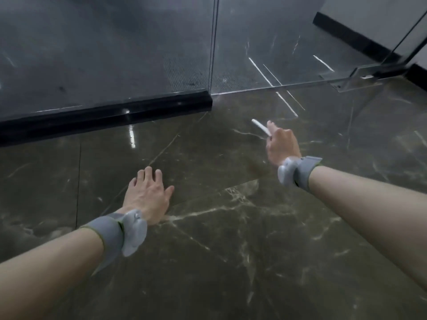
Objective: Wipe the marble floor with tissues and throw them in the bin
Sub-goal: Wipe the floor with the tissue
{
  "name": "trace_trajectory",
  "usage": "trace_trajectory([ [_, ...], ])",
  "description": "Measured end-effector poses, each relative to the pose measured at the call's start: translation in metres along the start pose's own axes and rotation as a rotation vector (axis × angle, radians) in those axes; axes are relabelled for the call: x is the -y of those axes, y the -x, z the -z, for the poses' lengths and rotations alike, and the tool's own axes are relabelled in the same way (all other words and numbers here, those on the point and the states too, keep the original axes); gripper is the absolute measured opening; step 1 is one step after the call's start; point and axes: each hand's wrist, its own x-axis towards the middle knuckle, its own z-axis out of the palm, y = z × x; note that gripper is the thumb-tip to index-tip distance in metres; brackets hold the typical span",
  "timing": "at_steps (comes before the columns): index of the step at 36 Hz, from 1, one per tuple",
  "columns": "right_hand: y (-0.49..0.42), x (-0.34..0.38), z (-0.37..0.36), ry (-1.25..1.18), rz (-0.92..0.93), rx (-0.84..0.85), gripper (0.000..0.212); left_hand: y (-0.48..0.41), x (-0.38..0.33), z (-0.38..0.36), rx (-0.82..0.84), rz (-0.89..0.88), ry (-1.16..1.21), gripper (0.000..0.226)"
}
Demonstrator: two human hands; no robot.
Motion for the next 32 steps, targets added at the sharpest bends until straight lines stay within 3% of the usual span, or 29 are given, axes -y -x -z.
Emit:
trace_trajectory([
  [4,0.01,-0.003,-0.037,0.067,0.155,0.27,0.05,-0.005,0.01,-0.013,-0.14,-0.094,-0.153,0.064],
  [7,0.018,-0.005,-0.066,0.06,0.209,0.349,0.056,-0.008,0.014,-0.02,-0.201,-0.125,-0.149,0.063],
  [15,0.011,0.024,-0.086,-0.128,0.071,0.202,0.063,-0.011,0.022,-0.034,-0.329,-0.123,0.076,0.046],
  [25,0.055,0.157,-0.116,-0.203,0.529,0.336,0.066,-0.014,0.023,-0.036,-0.39,-0.109,0.093,0.037],
  [32,0.054,0.158,-0.114,-0.061,0.694,0.413,0.068,-0.013,0.024,-0.037,-0.394,-0.112,0.085,0.032],
])
